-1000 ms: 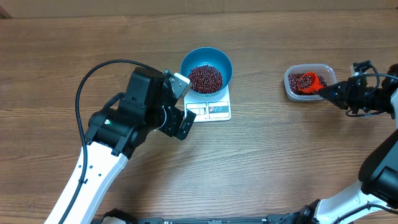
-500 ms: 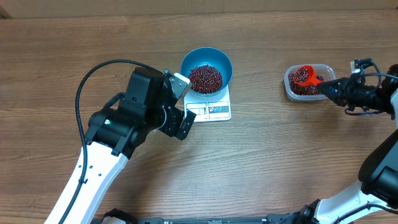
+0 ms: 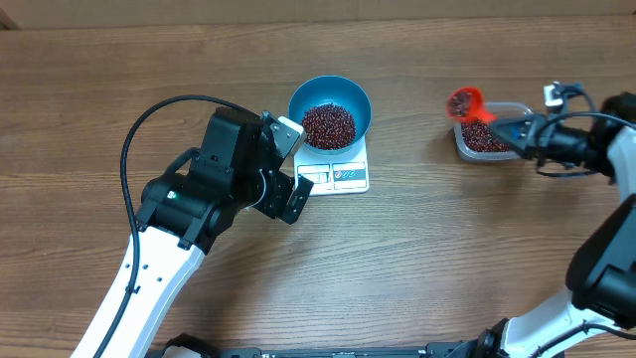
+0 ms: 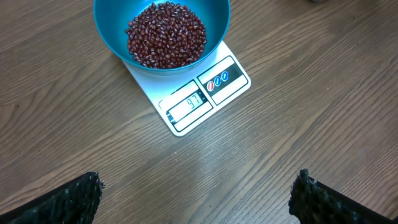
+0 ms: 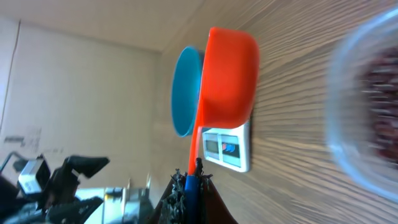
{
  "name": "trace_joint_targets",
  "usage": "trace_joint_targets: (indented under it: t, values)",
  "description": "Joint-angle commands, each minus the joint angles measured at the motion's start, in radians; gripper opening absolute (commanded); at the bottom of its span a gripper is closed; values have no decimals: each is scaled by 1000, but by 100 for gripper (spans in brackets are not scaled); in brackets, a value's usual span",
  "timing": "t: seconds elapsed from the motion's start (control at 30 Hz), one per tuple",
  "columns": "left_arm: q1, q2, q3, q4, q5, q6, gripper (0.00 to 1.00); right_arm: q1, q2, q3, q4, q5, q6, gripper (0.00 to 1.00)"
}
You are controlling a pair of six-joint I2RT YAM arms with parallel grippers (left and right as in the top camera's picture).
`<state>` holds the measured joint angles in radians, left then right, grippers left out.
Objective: Scoop item into bowl and weigh 150g on scale
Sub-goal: 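Drag the scoop through the beans and lift it filled, then carry the filled scoop leftward over the blue bowl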
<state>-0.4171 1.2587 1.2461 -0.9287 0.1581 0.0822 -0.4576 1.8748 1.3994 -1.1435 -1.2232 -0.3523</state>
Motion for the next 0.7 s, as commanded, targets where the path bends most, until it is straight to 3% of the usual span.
trace_joint_targets:
  t: [0.0, 0.37, 0.53, 0.67]
  values:
    - [5, -2, -6, -2, 15, 19, 100, 90, 1, -3, 12, -56, -19, 4]
    - [5, -2, -6, -2, 15, 19, 100, 381, 1, 137, 42, -58, -6, 4]
    - [5, -2, -5, -2, 15, 19, 100, 481, 1, 188, 170, 117, 185, 3]
    - [5, -2, -5, -2, 15, 19, 100, 543, 1, 206, 234, 251, 260, 3]
